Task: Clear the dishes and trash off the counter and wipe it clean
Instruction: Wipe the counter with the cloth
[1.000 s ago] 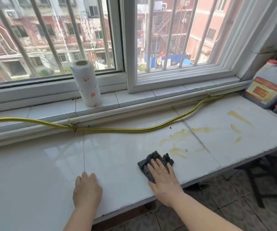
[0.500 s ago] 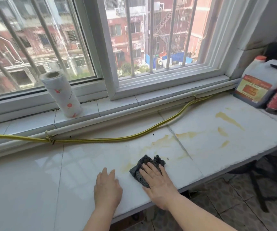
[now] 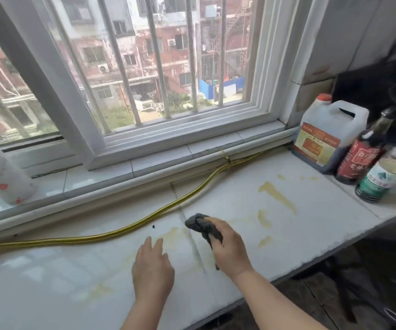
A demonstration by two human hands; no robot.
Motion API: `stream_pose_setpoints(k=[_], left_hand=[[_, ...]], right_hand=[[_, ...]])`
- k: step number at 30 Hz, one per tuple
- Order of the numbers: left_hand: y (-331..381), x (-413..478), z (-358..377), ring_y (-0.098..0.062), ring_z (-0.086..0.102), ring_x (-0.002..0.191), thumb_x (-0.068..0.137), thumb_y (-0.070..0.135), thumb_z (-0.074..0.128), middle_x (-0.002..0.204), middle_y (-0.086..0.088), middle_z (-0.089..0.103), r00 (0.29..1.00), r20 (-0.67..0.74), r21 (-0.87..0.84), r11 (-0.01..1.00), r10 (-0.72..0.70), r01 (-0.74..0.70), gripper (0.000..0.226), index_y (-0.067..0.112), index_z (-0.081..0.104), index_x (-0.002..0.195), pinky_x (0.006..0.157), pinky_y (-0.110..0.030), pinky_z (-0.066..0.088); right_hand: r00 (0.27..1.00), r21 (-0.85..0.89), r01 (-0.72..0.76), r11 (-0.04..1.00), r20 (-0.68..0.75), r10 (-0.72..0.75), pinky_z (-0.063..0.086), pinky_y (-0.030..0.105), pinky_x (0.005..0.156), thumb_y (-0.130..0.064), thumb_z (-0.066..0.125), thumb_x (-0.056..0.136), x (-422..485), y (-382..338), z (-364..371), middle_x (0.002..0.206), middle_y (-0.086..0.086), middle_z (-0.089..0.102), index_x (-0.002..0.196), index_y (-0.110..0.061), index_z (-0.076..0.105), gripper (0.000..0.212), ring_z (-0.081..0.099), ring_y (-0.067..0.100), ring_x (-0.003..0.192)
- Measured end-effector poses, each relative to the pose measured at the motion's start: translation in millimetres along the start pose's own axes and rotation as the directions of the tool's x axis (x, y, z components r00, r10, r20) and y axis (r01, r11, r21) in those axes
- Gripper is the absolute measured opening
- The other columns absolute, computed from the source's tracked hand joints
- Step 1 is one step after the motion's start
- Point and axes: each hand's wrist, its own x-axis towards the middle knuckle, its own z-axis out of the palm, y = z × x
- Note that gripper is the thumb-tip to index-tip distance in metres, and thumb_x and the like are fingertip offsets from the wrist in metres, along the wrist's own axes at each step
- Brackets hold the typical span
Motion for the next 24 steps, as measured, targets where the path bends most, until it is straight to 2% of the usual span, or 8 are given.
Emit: stream_pose_setpoints(k=[5, 8, 12, 14, 16, 19, 21, 24], left_hand=[[67.5, 9.0, 24.3, -0.018, 0.013, 0.146, 0.101, 0.024, 0.031, 0.159, 0.001, 0.013, 0.980, 0.057, 0.061, 0.979, 0.189, -0.193, 0.048, 0.025, 0.025, 0.149, 0.116, -0.035, 0.023], [86.3, 17.3, 31.5, -0.019, 0.012, 0.146, 0.101, 0.025, 0.032, 0.159, 0.002, 0.013, 0.959, 0.088, 0.100, 0.956, 0.269, -0.277, 0.048, 0.025, 0.025, 0.149, 0.116, -0.035, 0.022], [96.9, 28.8, 34.3, -0.018, 0.013, 0.146, 0.101, 0.026, 0.033, 0.159, 0.001, 0.015, 0.943, 0.108, 0.130, 0.936, 0.316, -0.328, 0.047, 0.025, 0.027, 0.148, 0.116, -0.036, 0.022], [101.3, 31.4, 36.4, -0.018, 0.013, 0.146, 0.101, 0.026, 0.032, 0.159, 0.002, 0.015, 0.936, 0.116, 0.136, 0.928, 0.333, -0.347, 0.047, 0.026, 0.027, 0.148, 0.115, -0.035, 0.023], [103.6, 32.6, 38.2, -0.017, 0.013, 0.146, 0.101, 0.026, 0.032, 0.159, 0.002, 0.015, 0.929, 0.127, 0.145, 0.920, 0.349, -0.365, 0.047, 0.026, 0.027, 0.148, 0.115, -0.035, 0.022], [105.6, 38.4, 39.3, -0.017, 0.014, 0.146, 0.101, 0.027, 0.033, 0.159, 0.002, 0.016, 0.925, 0.136, 0.174, 0.910, 0.355, -0.375, 0.047, 0.027, 0.028, 0.147, 0.115, -0.035, 0.023], [109.1, 44.6, 38.9, -0.016, 0.016, 0.145, 0.100, 0.026, 0.034, 0.158, 0.002, 0.018, 0.920, 0.133, 0.191, 0.901, 0.369, -0.389, 0.047, 0.027, 0.030, 0.146, 0.114, -0.034, 0.025], [120.2, 56.9, 39.2, -0.017, 0.016, 0.145, 0.100, 0.026, 0.034, 0.158, 0.002, 0.018, 0.916, 0.136, 0.221, 0.890, 0.377, -0.399, 0.046, 0.027, 0.030, 0.146, 0.113, -0.034, 0.024]], right_hand=[[0.942, 0.017, -0.169, 0.985, -0.293, 0.166, 0.048, 0.035, 0.097, -0.003, 0.050, 0.094, 12.4, 45.8, -81.2, 0.132, -0.002, 0.054, 0.132, -0.018, 0.053, 0.041, 0.053, 0.018, 0.119], [0.853, -0.045, -0.303, 0.952, -0.458, 0.250, 0.041, 0.028, 0.097, -0.005, 0.050, 0.094, 15.6, 77.8, -122.0, 0.137, 0.002, 0.052, 0.135, -0.015, 0.051, 0.041, 0.049, 0.023, 0.124], [0.788, -0.252, -0.574, 0.779, -0.430, 0.441, 0.030, 0.036, 0.110, -0.015, 0.048, 0.096, 10.1, 112.7, -136.9, 0.150, 0.002, 0.037, 0.143, -0.018, 0.040, 0.048, 0.033, 0.024, 0.135], [0.829, -0.401, -0.537, 0.742, -0.416, 0.375, 0.027, 0.036, 0.111, -0.019, 0.052, 0.094, 8.2, 116.2, -121.0, 0.149, 0.003, 0.038, 0.142, -0.018, 0.041, 0.050, 0.032, 0.026, 0.134], [0.892, -0.450, -0.425, 0.786, -0.355, 0.279, 0.028, 0.037, 0.111, -0.016, 0.054, 0.091, 9.3, 107.6, -90.3, 0.146, 0.004, 0.042, 0.140, -0.017, 0.044, 0.050, 0.035, 0.029, 0.133], [0.977, -0.461, -0.201, 0.865, -0.152, 0.147, 0.025, 0.034, 0.112, -0.010, 0.049, 0.088, 13.0, 83.3, -37.0, 0.148, 0.001, 0.037, 0.141, -0.019, 0.043, 0.054, 0.030, 0.025, 0.136], [0.991, -0.363, -0.124, 0.923, -0.092, 0.097, 0.022, 0.024, 0.111, -0.006, 0.045, 0.084, 18.5, 74.1, -19.4, 0.145, -0.004, 0.041, 0.139, -0.021, 0.046, 0.057, 0.032, 0.020, 0.133], [0.969, -0.154, -0.160, 0.975, -0.210, 0.126, 0.019, 0.007, 0.103, 0.000, 0.051, 0.085, 31.0, 78.1, -43.5, 0.135, -0.003, 0.052, 0.132, -0.016, 0.055, 0.050, 0.041, 0.018, 0.126]])
